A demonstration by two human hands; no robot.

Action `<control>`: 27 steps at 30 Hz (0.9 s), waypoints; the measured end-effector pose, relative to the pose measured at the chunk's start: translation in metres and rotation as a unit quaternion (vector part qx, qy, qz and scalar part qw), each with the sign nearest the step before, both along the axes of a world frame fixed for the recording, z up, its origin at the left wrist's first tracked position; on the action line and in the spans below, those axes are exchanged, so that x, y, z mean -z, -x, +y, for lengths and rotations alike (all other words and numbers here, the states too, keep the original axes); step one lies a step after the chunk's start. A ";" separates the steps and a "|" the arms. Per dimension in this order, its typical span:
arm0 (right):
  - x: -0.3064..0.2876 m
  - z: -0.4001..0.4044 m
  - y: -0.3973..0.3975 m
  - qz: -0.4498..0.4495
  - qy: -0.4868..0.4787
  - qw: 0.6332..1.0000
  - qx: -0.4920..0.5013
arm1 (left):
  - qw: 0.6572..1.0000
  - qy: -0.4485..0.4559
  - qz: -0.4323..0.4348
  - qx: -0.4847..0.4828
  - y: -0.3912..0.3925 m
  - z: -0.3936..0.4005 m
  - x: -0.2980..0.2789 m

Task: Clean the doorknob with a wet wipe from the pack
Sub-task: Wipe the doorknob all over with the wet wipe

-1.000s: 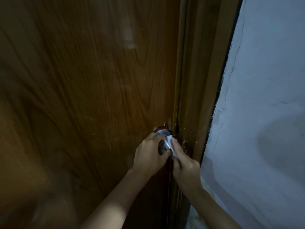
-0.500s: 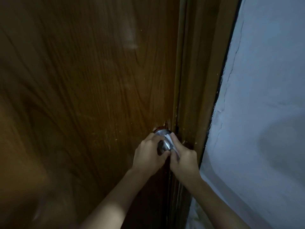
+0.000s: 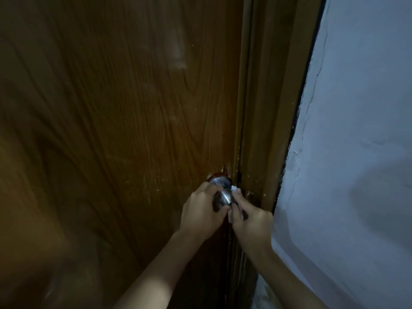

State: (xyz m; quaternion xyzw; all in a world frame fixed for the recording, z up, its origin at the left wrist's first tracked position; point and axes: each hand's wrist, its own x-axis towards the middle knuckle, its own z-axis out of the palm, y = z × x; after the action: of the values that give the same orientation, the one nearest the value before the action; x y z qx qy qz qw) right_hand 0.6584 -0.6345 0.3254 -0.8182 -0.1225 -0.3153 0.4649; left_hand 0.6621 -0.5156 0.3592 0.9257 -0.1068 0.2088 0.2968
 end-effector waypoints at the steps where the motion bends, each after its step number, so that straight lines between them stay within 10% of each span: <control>1: 0.000 0.000 0.002 -0.019 0.014 1.000 -0.011 | 1.000 0.000 0.000 0.002 0.000 0.000 0.000; 16: -0.005 0.000 -0.005 0.089 -0.027 0.995 -0.022 | 1.000 0.018 0.003 -0.003 0.001 0.001 -0.001; 27: -0.007 0.000 -0.012 0.323 -0.332 0.880 -0.102 | 1.000 0.011 -0.005 -0.002 -0.001 0.001 0.003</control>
State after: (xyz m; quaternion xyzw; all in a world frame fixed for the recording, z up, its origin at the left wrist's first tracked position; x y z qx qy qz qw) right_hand 0.6700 -0.6343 0.3322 -0.6552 0.0639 -0.0069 0.7527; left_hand 0.6626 -0.5143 0.3562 0.9217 -0.1039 0.2149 0.3057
